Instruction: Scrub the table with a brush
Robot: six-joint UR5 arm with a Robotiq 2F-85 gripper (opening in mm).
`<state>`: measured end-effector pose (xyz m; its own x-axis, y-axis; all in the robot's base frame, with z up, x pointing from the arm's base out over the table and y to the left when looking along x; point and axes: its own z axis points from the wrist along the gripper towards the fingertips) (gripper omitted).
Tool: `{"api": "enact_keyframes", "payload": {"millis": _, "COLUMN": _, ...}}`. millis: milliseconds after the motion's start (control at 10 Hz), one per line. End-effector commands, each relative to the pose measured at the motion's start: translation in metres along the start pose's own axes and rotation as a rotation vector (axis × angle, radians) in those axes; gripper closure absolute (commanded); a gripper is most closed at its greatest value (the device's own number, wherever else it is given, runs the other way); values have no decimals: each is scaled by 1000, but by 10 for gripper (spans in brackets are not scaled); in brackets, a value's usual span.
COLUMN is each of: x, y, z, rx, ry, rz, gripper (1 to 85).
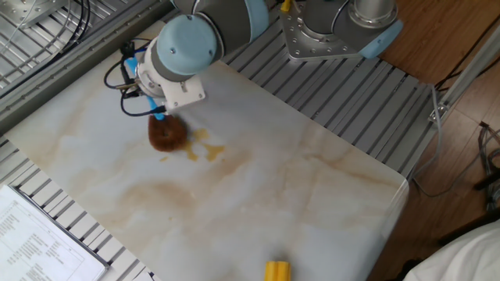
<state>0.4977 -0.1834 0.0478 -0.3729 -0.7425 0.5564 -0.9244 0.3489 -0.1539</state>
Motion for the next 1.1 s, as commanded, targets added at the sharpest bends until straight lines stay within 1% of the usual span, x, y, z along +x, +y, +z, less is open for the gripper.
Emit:
{"api": "enact_keyframes", "payload": {"millis": 0, "x": -17, "y": 34, "z": 8, "rx": -27, "ry": -39, "rz": 69, "gripper": 843}}
{"api": "enact_keyframes", "payload": {"millis": 100, "x": -23, "y": 50, "z": 6, "rx": -28, "ry": -39, "rz": 97, "gripper": 843}}
{"api": "enact_keyframes", "payload": {"millis": 200, "x": -25, "y": 67, "z": -1, "rx": -38, "ry": -33, "rz": 121, "gripper": 843}}
{"api": "enact_keyframes", "payload": {"millis": 300, "x": -24, "y": 83, "z": -9, "rx": -45, "ry": -19, "rz": 148, "gripper": 843}}
{"api": "enact_keyframes", "payload": {"millis": 400, "x": -25, "y": 99, "z": -17, "rx": -68, "ry": -26, "rz": 168, "gripper": 843}}
{"api": "enact_keyframes", "payload": {"millis": 600, "x": -27, "y": 114, "z": -30, "rx": -105, "ry": -43, "rz": 192, "gripper": 843}}
{"api": "enact_keyframes", "payload": {"millis": 700, "x": -26, "y": 112, "z": -31, "rx": -97, "ry": -46, "rz": 193, "gripper": 843}}
{"api": "enact_keyframes", "payload": {"millis": 800, "x": -28, "y": 96, "z": -22, "rx": -72, "ry": -66, "rz": 170, "gripper": 843}}
{"api": "enact_keyframes", "payload": {"millis": 900, "x": -31, "y": 78, "z": -9, "rx": -80, "ry": -95, "rz": 129, "gripper": 843}}
{"api": "enact_keyframes", "payload": {"millis": 1000, "x": -24, "y": 52, "z": 1, "rx": -66, "ry": -100, "rz": 83, "gripper": 843}}
